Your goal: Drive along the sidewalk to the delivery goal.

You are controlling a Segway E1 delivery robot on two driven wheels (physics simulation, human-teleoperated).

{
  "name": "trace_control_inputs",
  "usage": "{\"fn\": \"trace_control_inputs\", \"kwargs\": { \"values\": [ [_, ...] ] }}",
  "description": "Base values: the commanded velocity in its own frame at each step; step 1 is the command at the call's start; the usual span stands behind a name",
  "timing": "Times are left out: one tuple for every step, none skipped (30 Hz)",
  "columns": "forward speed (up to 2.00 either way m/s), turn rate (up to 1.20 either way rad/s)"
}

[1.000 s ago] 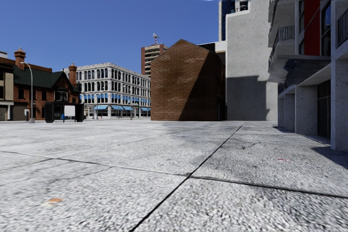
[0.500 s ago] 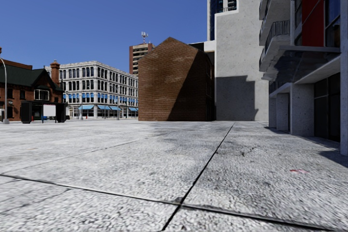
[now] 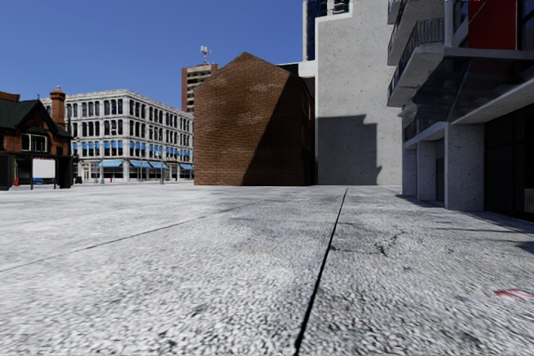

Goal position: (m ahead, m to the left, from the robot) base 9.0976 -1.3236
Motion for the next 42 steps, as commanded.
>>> {"fn": "trace_control_inputs", "kwargs": {
  "values": [
    [1.55,-0.61],
    [1.54,-0.61],
    [1.54,-0.61],
    [1.54,-0.61],
    [1.54,-0.61],
    [1.54,-0.61],
    [1.54,-0.61],
    [1.54,-0.61],
    [1.54,-0.61],
    [1.54,-0.61],
    [1.54,-0.61],
    [1.54,-0.53],
    [1.63,-0.03],
    [1.63,-0.03],
    [1.75,0.00],
    [1.84,0.00],
    [1.84,0.00],
    [1.89,0.00],
    [1.90,0.00],
    [1.90,0.00],
    [1.90,0.00],
    [1.91,0.00],
    [1.92,0.00],
    [1.93,0.00],
    [1.93,0.00],
    [1.93,0.00],
    [1.94,0.00],
    [1.94,0.00],
    [1.94,0.00],
    [1.95,0.00],
    [1.95,0.00],
    [1.95,0.00],
    [1.95,0.00],
    [1.95,0.00],
    [1.95,0.00],
    [1.95,0.00],
    [1.95,0.00],
    [1.95,0.00],
    [1.95,0.00],
    [1.95,0.00],
    [1.95,0.00],
    [1.95,0.00]
  ]
}}
